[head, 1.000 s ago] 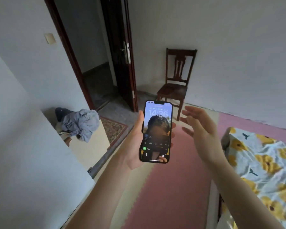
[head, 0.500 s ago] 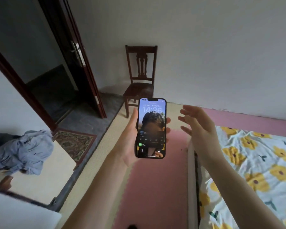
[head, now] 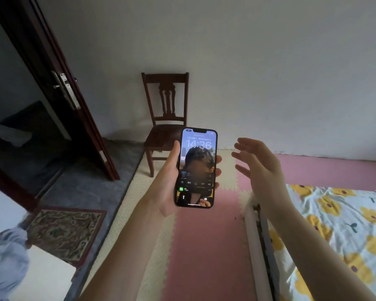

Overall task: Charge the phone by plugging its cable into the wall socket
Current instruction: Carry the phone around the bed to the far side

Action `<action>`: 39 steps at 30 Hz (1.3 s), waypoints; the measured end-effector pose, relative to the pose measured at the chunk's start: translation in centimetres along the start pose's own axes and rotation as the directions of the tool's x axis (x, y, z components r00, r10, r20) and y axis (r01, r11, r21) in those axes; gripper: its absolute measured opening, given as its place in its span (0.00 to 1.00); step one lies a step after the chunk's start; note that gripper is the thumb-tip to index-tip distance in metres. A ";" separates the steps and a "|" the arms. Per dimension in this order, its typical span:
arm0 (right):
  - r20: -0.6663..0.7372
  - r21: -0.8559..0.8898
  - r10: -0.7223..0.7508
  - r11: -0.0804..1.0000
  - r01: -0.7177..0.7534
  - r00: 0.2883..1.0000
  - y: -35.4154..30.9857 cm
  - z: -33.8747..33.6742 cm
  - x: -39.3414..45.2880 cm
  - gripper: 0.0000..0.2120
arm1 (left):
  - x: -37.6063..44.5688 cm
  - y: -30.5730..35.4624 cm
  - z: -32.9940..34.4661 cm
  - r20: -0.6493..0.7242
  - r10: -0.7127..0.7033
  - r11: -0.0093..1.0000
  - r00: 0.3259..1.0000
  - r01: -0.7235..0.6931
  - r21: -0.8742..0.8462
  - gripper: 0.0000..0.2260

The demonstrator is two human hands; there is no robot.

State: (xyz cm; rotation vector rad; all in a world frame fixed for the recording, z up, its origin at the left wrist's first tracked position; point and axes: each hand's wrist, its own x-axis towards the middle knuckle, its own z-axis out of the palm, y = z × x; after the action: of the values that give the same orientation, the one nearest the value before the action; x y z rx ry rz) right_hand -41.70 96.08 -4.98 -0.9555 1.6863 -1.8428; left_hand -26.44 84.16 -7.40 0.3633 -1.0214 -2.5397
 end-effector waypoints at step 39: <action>-0.156 -0.120 0.025 0.992 -0.044 0.987 10.0 -14.9 52.0 0.18 | 56.9 11.7 -2.9 0.101 -0.098 0.995 0.990 0.095 0.025 0.31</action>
State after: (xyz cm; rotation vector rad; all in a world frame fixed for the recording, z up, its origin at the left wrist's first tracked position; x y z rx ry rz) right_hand -87.88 66.24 -5.48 -0.8447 1.9165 -1.8490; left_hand -73.39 49.84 -6.66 0.2980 -1.0926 -2.6600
